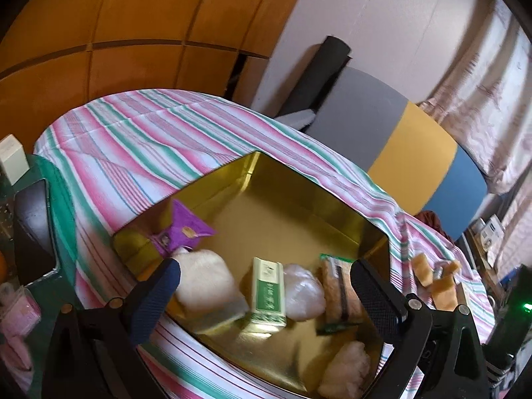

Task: Organize objects
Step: 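Open both grippers over the gold tray to drop the wrapped ball and cracker packet, then grasp the green WEIDAN cracker packet with the right gripper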

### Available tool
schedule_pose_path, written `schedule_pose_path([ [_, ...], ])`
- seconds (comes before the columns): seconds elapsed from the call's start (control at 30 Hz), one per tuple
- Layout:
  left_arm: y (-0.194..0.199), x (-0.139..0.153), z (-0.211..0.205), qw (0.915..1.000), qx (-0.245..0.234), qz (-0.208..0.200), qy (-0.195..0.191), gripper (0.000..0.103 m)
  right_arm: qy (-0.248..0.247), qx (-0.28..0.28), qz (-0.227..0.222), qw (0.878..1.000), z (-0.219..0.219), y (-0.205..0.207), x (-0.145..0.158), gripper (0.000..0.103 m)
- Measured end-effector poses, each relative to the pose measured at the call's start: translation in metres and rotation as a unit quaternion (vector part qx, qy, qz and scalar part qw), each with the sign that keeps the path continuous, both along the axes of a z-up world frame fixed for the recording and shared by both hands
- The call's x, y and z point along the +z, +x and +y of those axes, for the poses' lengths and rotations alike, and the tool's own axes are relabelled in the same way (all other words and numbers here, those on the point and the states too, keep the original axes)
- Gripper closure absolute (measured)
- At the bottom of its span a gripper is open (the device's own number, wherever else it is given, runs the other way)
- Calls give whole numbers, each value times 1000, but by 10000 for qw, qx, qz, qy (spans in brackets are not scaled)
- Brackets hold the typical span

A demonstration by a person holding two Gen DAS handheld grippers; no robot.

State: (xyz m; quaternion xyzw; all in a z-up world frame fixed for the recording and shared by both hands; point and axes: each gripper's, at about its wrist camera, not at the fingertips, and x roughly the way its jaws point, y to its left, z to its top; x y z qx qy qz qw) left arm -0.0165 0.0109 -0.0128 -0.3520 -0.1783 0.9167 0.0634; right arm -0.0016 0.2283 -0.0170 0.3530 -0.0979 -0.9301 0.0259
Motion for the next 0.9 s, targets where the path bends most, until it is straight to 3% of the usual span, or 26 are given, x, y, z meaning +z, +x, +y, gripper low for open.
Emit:
schedule_pose_path([
  [0.1,4,1,10,9996,-264,33,100,0,-31,-67,24,10000,8,8,1,50],
  [0.4,17,-5,54,9943,-1050,-51,-202,0,33,-486,-158,9987,55,42,-11,49],
  [0.7,52,-12,111,9732,-2233,54,-553,0,60,-1344,-562,9893,137,72,-35,49],
  [0.9,65,-14,130,9629,-2650,-83,-499,0,167,-2036,-220,9787,198,35,-3,49],
])
